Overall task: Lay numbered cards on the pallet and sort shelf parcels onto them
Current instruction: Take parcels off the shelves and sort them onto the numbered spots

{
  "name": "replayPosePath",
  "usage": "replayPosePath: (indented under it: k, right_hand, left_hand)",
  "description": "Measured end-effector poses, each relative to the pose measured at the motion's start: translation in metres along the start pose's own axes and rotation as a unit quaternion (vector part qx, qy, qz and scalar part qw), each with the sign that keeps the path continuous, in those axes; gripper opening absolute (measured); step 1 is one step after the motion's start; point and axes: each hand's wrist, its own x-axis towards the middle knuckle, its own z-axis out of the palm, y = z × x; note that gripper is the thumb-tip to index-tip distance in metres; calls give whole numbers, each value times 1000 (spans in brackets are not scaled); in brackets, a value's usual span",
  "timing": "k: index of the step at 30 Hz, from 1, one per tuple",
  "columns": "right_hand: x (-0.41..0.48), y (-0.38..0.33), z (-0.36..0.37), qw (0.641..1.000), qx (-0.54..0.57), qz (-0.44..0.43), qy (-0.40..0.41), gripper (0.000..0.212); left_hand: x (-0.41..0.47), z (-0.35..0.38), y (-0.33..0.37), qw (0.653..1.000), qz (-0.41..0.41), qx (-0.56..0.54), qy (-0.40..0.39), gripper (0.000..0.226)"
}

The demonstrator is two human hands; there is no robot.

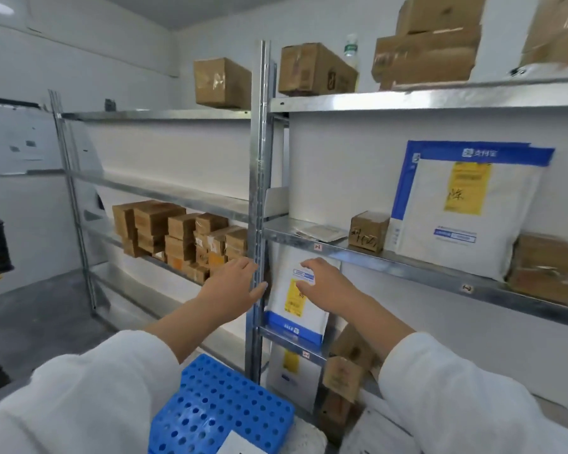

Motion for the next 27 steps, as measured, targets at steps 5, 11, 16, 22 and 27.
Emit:
replayPosePath:
  k: [5, 11, 16, 22, 27]
  right_hand:
    - [-7, 20, -28, 999, -12, 41, 22, 55]
    - [7, 41, -53, 998, -39, 43, 35, 43]
    - [35, 65, -69, 999, 8, 42, 25, 42]
    - [79, 105, -66, 999, 7, 31, 4, 45]
    - [119, 136, -52, 999, 8, 33, -14, 40]
  left_hand:
    - [24, 9, 18, 999, 41, -7, -10, 48]
    - [56, 13, 40, 998, 42, -5, -46, 49]
    - [107, 11, 64, 998, 20, -14, -49, 43]
    - [170, 28, 84, 999, 0, -1, -40, 43]
    - [213, 63, 87, 999, -29, 16, -28, 44]
